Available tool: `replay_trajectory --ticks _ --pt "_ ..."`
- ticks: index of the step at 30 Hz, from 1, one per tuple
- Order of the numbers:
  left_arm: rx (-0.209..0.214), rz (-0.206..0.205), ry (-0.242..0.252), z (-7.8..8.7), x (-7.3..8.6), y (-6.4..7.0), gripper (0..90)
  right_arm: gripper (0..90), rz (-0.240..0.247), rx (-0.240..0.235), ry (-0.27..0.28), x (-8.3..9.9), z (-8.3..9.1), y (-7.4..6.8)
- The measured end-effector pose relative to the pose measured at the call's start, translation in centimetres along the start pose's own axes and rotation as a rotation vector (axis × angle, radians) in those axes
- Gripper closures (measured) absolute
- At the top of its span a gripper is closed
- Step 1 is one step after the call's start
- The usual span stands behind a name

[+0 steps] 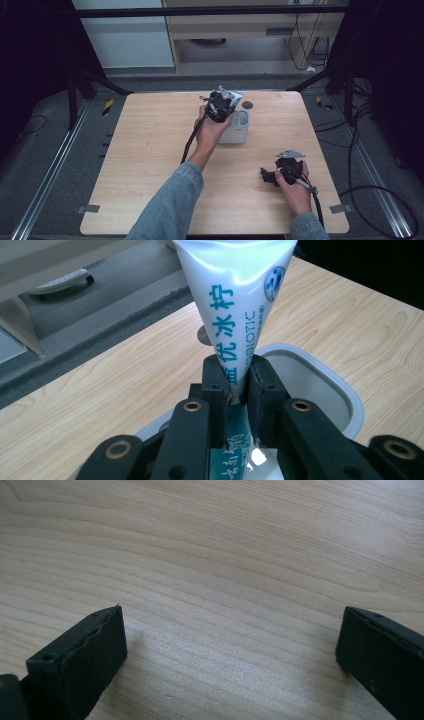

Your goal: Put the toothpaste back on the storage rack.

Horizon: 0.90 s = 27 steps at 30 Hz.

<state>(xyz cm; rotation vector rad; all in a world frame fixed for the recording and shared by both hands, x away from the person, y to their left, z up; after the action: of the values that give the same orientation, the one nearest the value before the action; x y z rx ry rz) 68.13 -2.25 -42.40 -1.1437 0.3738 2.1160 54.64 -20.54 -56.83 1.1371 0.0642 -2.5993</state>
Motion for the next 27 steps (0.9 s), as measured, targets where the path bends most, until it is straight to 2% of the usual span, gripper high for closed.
replay_trajectory --ticks 2,10,12,13,24,27 --pt "-0.001 0.002 -0.004 -0.09 0.07 0.02 79.3 0.3 -0.011 -0.002 0.002 -0.04 0.01 -0.07" --pt "-0.002 0.001 -0.021 -0.37 0.39 0.22 79.3 0.4 0.000 -0.001 0.000 0.00 0.00 -0.01" --pt "-0.002 0.002 -0.022 -0.43 0.43 0.25 79.3 0.4 -0.012 -0.002 0.000 -0.03 0.02 -0.08" --pt "-0.002 0.003 -0.022 -0.46 0.45 0.26 79.3 0.4 -0.001 -0.001 -0.001 0.01 0.01 -0.01" --pt "-0.001 -0.002 -0.039 -0.78 0.78 0.40 79.2 0.4 -0.013 -0.003 0.000 -0.03 0.02 -0.09" --pt "0.001 -0.002 -0.037 -0.82 0.75 0.45 79.2 0.4 -0.002 -0.001 -0.002 0.01 0.01 -0.02"
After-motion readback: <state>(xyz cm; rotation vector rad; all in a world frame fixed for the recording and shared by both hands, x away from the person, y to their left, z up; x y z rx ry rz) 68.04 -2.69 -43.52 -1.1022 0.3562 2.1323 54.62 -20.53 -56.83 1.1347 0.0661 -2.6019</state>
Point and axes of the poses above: each handheld gripper's, and its own axes: z roughly backward along the jaws, x roughly out of its underside, y roughly to its right, the point moved 8 cm from there along -z, roughly forward along the jaws, and after that the axes turned 5 degrees about x, right-handed, at the moved point
